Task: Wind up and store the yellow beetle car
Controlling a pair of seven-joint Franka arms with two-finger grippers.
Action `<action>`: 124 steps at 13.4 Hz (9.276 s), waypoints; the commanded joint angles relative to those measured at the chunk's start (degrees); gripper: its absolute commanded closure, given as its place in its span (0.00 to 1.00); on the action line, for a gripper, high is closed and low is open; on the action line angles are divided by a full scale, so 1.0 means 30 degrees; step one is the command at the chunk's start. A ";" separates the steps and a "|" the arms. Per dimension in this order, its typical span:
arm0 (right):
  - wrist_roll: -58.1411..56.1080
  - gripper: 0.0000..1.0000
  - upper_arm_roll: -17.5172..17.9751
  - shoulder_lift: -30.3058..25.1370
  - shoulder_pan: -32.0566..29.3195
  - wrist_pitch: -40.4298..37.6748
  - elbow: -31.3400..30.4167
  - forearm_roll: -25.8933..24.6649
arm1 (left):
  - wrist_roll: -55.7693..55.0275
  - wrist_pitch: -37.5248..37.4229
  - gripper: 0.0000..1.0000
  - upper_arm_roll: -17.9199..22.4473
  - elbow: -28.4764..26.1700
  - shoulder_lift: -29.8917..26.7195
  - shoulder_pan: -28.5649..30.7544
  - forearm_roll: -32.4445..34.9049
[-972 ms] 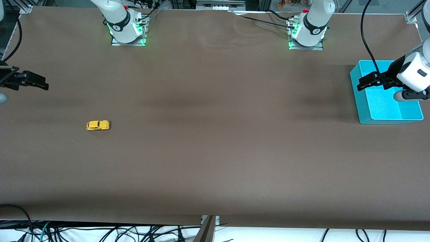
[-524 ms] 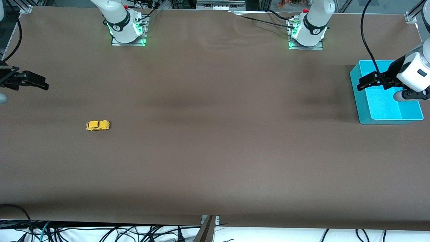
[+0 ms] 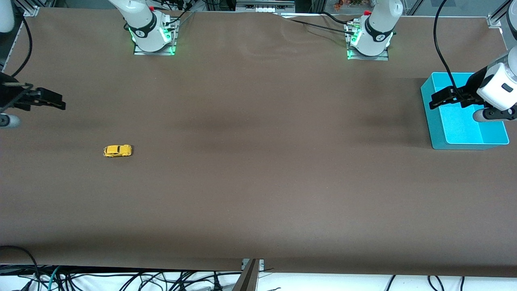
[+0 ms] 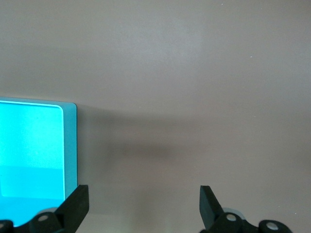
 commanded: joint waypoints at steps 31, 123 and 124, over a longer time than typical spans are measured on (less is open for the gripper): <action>-2.9657 0.00 -0.2195 0.2642 0.0700 2.2466 -1.4830 -0.0936 | -0.0145 -0.0160 0.00 -0.0093 0.0306 0.0292 0.0104 0.0220; -0.0069 0.00 0.0997 0.0595 0.0434 -0.0086 0.0550 0.1967 | 0.0089 0.0626 0.00 -0.0093 0.0073 0.1727 -0.0275 0.0396; -0.0069 0.00 0.1201 0.0594 0.0550 -0.0233 0.0579 0.1384 | 0.0118 0.1124 0.00 -0.0093 -0.0132 0.1989 -0.0509 0.0367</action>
